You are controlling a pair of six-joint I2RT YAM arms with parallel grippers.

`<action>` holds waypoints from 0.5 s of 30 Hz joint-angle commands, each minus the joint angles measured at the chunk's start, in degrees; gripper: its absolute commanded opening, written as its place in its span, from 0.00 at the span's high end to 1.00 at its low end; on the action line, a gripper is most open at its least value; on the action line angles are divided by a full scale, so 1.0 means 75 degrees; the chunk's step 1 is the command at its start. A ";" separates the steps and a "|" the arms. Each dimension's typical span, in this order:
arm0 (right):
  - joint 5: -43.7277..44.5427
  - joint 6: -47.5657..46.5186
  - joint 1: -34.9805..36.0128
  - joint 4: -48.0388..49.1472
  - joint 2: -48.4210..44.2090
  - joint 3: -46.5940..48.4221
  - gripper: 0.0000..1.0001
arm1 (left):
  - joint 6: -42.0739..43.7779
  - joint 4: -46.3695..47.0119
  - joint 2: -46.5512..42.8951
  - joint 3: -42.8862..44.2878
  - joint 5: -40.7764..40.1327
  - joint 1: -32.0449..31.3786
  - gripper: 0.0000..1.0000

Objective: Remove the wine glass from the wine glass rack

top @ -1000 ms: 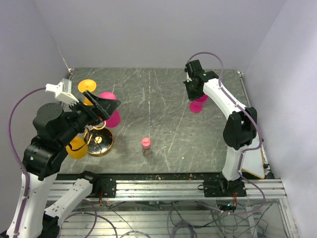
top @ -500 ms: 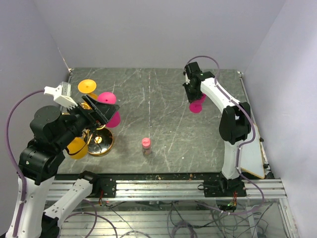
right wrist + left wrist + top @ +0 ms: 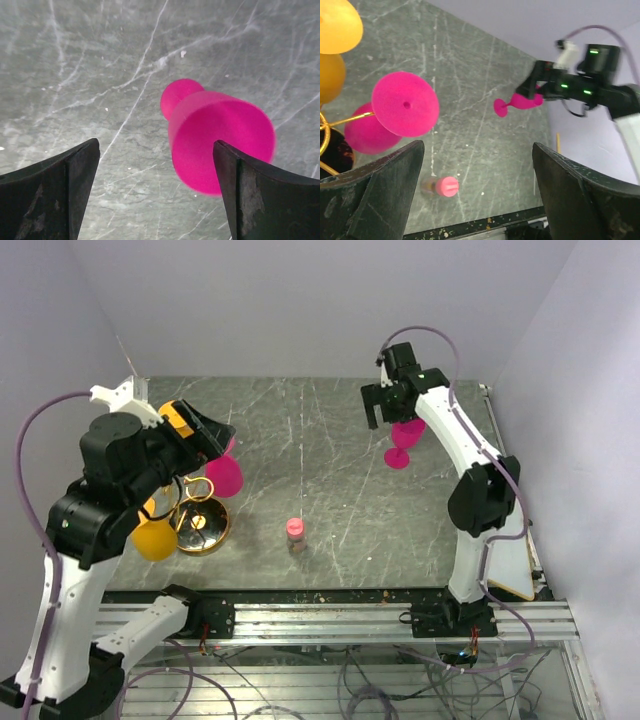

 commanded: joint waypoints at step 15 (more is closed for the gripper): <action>-0.1544 0.0853 0.0256 0.1986 -0.3640 -0.2391 0.01 | -0.2207 -0.1275 0.0562 -0.0428 -0.2242 0.0013 0.12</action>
